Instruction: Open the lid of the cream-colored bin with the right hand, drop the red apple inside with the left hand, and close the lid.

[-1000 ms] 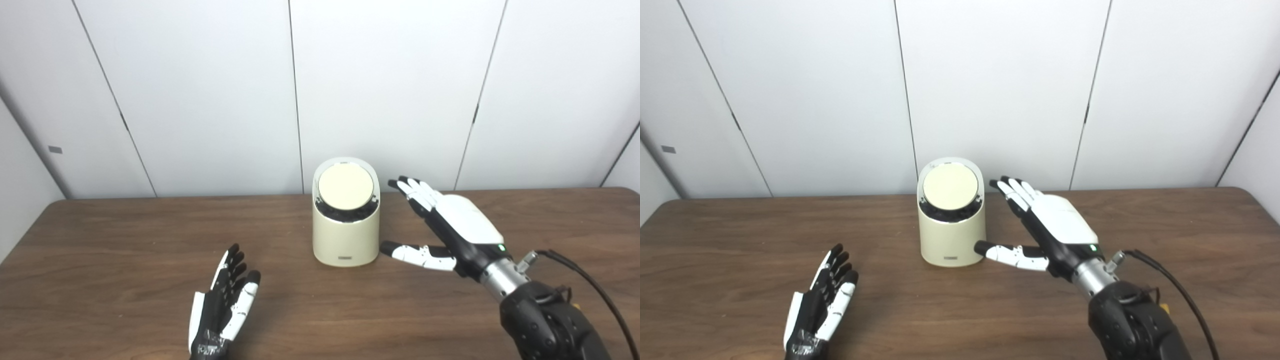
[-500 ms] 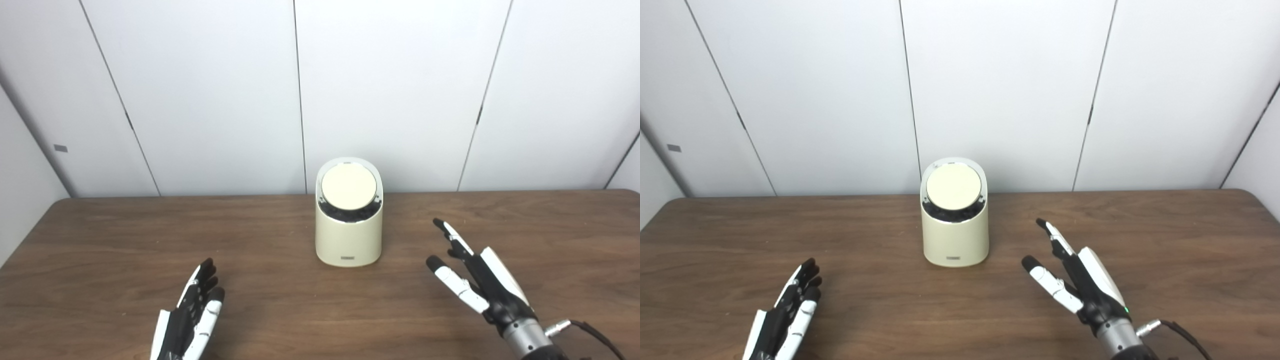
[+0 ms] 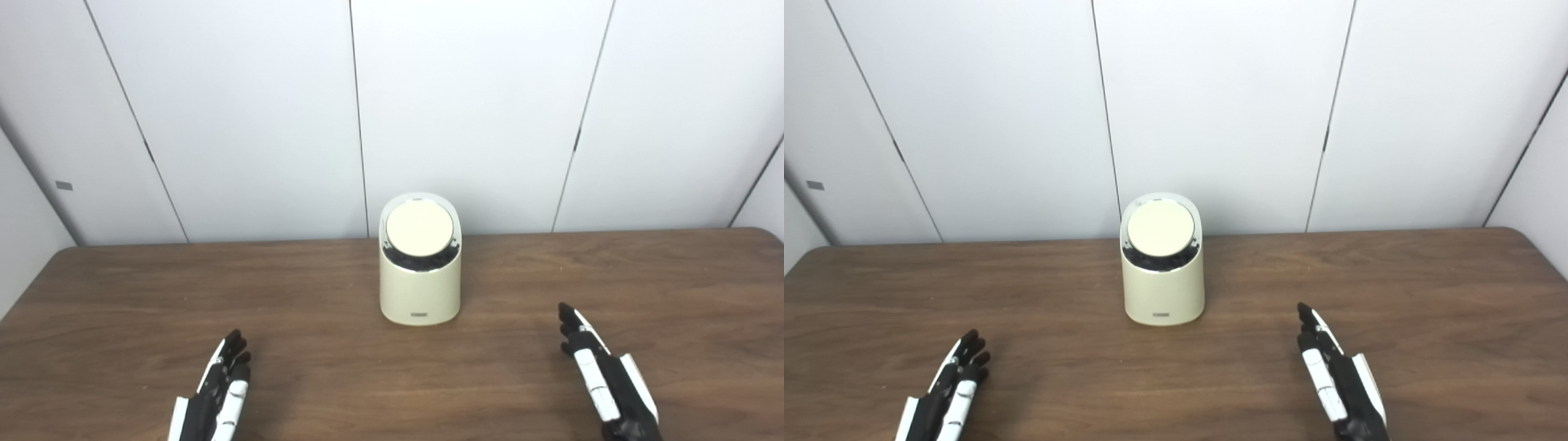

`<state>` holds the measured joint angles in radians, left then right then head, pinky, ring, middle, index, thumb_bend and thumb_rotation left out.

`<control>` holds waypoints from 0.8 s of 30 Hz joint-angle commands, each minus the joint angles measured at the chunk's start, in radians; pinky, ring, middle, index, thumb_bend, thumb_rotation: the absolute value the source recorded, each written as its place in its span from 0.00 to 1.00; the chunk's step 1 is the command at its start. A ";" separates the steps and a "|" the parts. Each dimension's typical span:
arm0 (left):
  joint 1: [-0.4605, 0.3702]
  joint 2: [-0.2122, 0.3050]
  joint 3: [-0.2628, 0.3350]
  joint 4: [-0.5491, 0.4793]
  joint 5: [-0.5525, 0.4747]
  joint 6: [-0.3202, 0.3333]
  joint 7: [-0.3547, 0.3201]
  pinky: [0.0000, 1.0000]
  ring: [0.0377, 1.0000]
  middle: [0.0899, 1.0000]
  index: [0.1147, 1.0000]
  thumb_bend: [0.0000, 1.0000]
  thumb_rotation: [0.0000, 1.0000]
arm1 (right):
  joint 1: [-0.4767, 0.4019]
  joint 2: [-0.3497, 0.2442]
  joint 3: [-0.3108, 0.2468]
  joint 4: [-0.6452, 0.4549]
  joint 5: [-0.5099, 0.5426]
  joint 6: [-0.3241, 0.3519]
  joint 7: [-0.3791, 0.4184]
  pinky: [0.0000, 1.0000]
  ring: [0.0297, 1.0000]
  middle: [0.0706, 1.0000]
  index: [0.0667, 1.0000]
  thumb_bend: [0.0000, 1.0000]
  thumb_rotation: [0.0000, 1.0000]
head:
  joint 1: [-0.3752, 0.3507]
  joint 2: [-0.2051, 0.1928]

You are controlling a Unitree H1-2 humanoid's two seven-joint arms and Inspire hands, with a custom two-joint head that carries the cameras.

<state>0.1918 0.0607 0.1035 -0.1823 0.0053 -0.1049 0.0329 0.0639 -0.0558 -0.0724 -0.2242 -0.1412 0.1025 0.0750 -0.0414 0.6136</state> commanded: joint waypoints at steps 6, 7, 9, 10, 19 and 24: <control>0.036 -0.001 0.009 0.049 -0.007 -0.087 0.005 0.89 0.90 0.93 0.96 0.49 0.80 | 0.019 0.005 -0.008 -0.032 0.065 -0.048 -0.027 0.95 0.97 0.97 0.95 0.46 1.00 | -0.017 0.010; 0.037 -0.002 0.011 0.051 -0.014 -0.089 0.004 0.89 0.90 0.93 0.95 0.49 0.79 | 0.023 0.008 -0.008 -0.035 0.072 -0.046 -0.030 0.95 0.97 0.97 0.95 0.46 1.00 | -0.020 0.011; 0.039 -0.002 0.013 0.051 -0.022 -0.089 0.002 0.89 0.90 0.92 0.94 0.51 0.77 | 0.029 0.011 -0.003 -0.038 0.076 -0.043 -0.035 0.94 0.97 0.97 0.95 0.46 1.00 | -0.023 0.012; 0.040 -0.002 0.013 0.050 -0.022 -0.090 0.001 0.90 0.90 0.92 0.94 0.52 0.78 | 0.030 0.009 0.001 -0.037 0.074 -0.041 -0.035 0.94 0.97 0.97 0.95 0.46 1.00 | -0.022 0.013; 0.039 0.004 0.006 0.042 -0.015 -0.077 -0.007 0.88 0.89 0.91 0.93 0.51 0.79 | 0.035 -0.001 0.010 -0.036 0.077 -0.039 -0.042 0.92 0.96 0.96 0.94 0.48 1.00 | -0.001 0.031; 0.036 -0.003 -0.001 0.034 -0.009 -0.061 -0.010 0.86 0.88 0.90 0.92 0.51 0.77 | 0.031 -0.004 0.010 -0.034 0.081 -0.041 -0.042 0.91 0.96 0.96 0.94 0.48 0.99 | 0.008 0.036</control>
<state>0.1949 0.0609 0.1093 -0.1720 -0.0109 -0.1691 0.0242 0.1029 -0.0557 -0.0645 -0.2373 -0.0687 0.0822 0.0360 -0.0323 0.6489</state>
